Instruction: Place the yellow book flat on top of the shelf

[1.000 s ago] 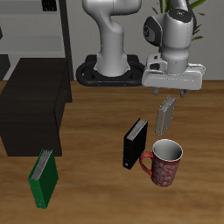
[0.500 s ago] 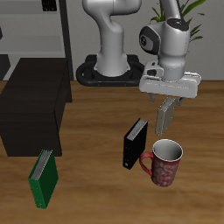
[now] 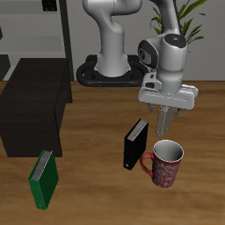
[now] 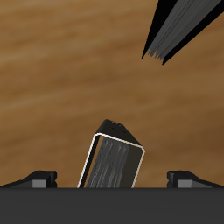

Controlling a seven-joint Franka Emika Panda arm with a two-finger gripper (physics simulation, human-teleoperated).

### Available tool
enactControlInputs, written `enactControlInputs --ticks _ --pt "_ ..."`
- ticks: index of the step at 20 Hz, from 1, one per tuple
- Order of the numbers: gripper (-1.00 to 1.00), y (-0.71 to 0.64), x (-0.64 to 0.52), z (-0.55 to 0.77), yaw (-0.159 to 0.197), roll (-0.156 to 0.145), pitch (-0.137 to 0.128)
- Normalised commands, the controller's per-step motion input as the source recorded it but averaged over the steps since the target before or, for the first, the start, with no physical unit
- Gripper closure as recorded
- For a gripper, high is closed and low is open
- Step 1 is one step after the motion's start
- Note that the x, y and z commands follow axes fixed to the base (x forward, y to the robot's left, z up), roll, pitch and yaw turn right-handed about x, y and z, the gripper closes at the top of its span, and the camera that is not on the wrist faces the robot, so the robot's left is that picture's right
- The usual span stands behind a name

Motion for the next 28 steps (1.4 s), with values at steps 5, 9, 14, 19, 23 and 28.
enactControlInputs --ticks 5,9,14,19,23,28 --pt "1.0 -0.13 0.07 -0.13 -0.017 -0.015 0.033" --pt "1.0 -0.16 -0.02 0.12 -0.007 -0.007 -0.008" --pt "1.0 -0.16 -0.07 0.19 0.003 0.004 -0.01" --pt "1.0 -0.42 -0.1 0.34 0.059 -0.043 -0.029" --pt "1.0 -0.55 -0.06 0.48 0.065 -0.092 -0.033" --pt "1.0 -0.62 -0.07 0.71 0.102 -0.115 -0.087"
